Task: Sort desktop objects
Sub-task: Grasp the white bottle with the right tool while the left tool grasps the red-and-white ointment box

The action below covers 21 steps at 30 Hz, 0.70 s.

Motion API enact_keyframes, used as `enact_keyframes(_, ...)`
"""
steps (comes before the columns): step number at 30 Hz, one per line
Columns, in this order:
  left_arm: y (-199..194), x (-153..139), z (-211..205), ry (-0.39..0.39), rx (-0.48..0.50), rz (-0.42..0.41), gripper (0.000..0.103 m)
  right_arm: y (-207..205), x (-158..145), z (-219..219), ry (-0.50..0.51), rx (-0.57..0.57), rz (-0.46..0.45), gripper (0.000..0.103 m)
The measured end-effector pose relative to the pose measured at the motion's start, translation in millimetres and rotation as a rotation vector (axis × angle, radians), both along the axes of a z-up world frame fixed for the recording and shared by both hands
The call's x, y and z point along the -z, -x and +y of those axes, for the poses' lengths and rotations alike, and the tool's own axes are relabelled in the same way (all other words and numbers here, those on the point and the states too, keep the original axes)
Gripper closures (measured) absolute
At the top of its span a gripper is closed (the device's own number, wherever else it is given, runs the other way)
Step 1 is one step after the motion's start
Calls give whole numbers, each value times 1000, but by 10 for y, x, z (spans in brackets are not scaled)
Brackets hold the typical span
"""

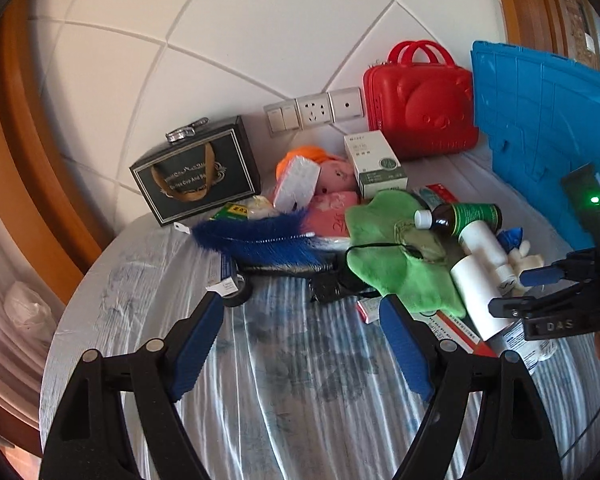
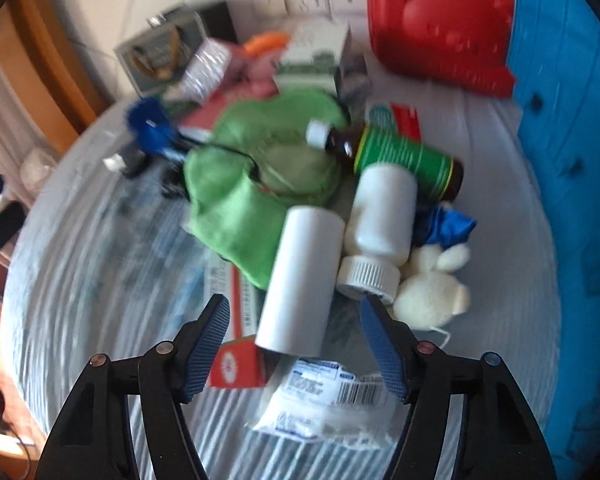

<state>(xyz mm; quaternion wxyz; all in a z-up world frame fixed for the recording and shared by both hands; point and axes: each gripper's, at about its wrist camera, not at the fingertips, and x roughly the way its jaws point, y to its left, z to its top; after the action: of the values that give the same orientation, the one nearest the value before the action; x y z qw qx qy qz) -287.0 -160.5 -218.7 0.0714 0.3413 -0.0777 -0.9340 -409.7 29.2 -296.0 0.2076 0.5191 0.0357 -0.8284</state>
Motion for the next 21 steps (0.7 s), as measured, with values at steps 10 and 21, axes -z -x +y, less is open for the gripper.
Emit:
enact_keyframes(10,467,646,357,-123,40,-188,23,369,505,-90,-26,-34,-97,58)
enact_keyframes(21,697,1157,844,-271,-29,-281,22,2,5,573,54,2,19,59)
